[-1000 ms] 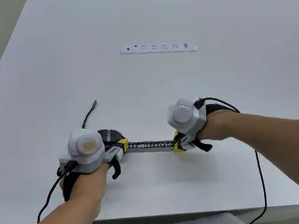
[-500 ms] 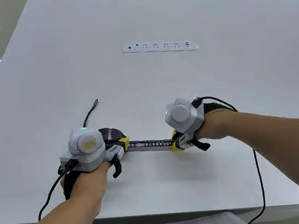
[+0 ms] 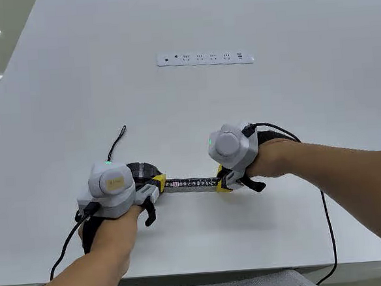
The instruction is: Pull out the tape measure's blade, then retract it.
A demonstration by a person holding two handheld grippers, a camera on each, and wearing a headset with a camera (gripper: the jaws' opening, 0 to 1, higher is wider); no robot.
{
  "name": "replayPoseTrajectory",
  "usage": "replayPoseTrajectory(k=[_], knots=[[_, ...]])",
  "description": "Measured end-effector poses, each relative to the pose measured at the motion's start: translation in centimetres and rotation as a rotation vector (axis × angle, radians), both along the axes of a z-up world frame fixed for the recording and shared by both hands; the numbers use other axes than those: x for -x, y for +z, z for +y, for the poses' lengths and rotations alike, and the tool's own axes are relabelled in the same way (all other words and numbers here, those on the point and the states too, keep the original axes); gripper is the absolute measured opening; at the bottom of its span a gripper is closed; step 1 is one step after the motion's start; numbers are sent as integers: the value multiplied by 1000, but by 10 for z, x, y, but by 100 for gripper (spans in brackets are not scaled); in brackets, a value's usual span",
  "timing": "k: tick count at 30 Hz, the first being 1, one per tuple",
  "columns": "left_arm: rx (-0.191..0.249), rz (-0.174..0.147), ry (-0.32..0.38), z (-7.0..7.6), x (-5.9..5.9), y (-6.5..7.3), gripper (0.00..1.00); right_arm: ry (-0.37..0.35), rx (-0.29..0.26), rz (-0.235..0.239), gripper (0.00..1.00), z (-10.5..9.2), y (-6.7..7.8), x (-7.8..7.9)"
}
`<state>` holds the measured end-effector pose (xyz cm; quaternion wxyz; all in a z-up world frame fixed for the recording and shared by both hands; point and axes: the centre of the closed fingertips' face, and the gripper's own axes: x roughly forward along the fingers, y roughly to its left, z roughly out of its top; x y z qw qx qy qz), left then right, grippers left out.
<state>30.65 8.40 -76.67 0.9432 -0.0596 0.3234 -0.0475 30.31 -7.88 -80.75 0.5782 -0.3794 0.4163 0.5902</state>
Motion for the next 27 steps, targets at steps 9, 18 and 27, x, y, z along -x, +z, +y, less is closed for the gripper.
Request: replayPoseTrajectory(k=[9,18,27], knots=[[-6,0,-4,0,0,0,58,3,-3,3,14,3,0,0],[-5,-1,-4,0,-1,-1,58,7,-6,7,14,7,0,0],[-2,0,-6,0,-1,-1,58,9,-10,9,14,11,0,0]])
